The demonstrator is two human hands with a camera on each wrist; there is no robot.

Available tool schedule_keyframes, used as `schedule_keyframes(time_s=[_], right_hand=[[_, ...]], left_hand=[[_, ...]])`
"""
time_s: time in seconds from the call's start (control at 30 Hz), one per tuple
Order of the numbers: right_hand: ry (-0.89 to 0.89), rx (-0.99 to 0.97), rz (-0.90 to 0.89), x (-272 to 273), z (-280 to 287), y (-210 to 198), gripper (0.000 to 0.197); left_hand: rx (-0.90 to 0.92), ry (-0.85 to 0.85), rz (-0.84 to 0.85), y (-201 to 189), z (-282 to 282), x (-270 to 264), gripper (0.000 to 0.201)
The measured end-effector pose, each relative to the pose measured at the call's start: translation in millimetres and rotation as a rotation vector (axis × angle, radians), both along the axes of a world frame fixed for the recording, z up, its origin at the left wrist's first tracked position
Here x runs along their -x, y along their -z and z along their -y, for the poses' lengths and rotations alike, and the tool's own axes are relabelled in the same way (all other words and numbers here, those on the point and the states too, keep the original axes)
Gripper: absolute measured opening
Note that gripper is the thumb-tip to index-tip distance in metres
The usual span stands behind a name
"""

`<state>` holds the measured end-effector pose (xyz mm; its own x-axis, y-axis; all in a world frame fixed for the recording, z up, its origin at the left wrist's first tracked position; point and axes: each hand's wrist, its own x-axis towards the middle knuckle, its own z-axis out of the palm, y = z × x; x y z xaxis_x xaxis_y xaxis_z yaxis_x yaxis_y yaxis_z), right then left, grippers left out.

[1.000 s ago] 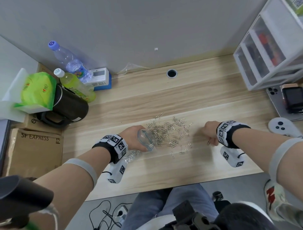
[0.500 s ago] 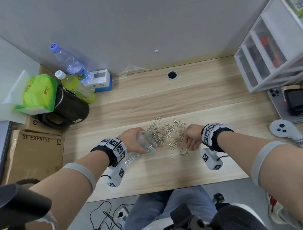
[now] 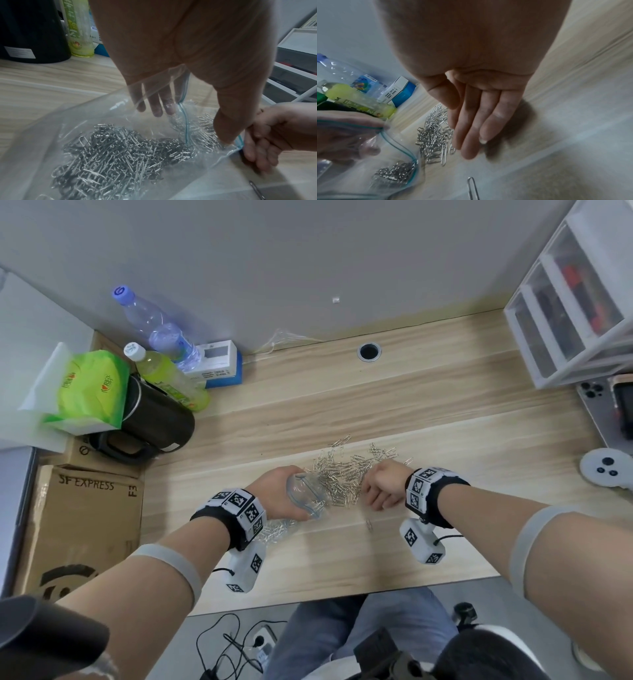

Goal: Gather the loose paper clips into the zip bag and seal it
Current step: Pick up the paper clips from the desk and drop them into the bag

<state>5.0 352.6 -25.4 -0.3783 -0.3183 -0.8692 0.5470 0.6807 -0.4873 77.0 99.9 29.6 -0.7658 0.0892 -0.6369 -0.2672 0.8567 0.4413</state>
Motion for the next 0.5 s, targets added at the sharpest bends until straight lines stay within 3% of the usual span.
schedule_keyframes(time_s=[0.13, 0.2, 0.27, 0.37, 0.5], right_hand=[[-0.237, -0.065, 0.223, -13.5, 8.3, -2.1, 0.025], [-0.35, -0.09, 0.266, -24.2, 12.3, -2.5, 0.021], [-0.333, -0.056, 0.241, -28.9, 16.2, -2.3, 0.017], [-0.079, 0.043, 0.088, -24.5, 19.8, -3.8, 0.021], [-0.049, 0.012, -0.37, -4.8, 17.5, -7.5, 0.019]], left_hand=[[-0.003, -0.003, -0.004, 0.0, 0.1, -0.8, 0.085], [-0.008, -0.013, 0.004, 1.0, 1.0, -1.4, 0.087], [-0.014, -0.024, 0.012, 2.0, 2.6, -2.4, 0.086], [-0.012, -0.031, 0.021, 3.0, 5.0, -4.5, 0.085], [-0.013, -0.035, 0.021, 2.4, 8.5, -6.9, 0.087]])
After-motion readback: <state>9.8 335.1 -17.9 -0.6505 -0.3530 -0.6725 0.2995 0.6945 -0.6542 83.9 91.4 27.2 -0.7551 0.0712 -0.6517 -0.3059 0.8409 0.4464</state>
